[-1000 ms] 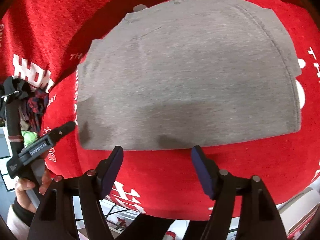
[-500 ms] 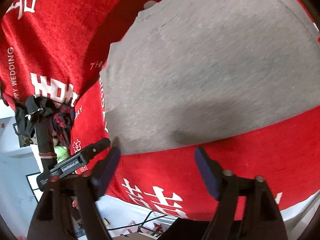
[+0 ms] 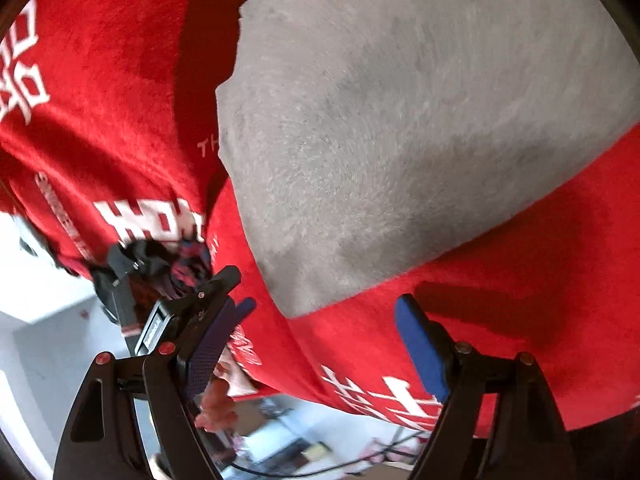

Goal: Fold small clothes

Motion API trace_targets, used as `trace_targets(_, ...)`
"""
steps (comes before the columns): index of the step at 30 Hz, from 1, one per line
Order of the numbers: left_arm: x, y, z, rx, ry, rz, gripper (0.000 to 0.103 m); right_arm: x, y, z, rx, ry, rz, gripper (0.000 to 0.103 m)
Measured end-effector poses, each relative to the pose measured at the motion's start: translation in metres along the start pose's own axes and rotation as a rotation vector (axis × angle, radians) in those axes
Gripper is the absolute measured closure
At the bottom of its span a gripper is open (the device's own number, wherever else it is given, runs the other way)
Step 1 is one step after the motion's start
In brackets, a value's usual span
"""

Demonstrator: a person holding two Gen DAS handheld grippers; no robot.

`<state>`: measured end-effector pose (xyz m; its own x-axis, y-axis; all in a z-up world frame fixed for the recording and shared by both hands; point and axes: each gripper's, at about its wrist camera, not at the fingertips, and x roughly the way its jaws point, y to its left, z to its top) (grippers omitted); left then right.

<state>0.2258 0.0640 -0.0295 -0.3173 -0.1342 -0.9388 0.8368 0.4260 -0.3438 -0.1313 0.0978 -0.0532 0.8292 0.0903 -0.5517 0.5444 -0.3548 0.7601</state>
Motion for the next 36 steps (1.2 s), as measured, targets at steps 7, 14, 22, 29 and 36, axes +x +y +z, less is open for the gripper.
trace_targets(7, 0.01, -0.003, 0.011, -0.038, 0.009, -0.099, 0.0, 0.02, 0.0, 0.01, 0.081, -0.059, 0.105, 0.019)
trace_targets(14, 0.018, -0.006, 0.016, -0.082, 0.027, -0.175, 0.0, 0.034, -0.004, 0.018, 0.177, -0.039, 0.116, 0.095)
trace_targets(22, 0.038, -0.019, 0.042, -0.106, 0.105, -0.37, 0.0, 0.004, 0.031, 0.027, 0.068, -0.034, 0.275, 0.095)
trace_targets(29, 0.057, -0.068, 0.066, -0.082, 0.129, -0.457, 0.0, -0.004, 0.048, 0.032, 0.003, -0.012, 0.271, 0.095)
trace_targets(36, 0.069, -0.125, 0.071, 0.111, 0.088, -0.26, 0.008, 0.004, 0.046, 0.024, -0.074, 0.058, 0.092, 0.095)
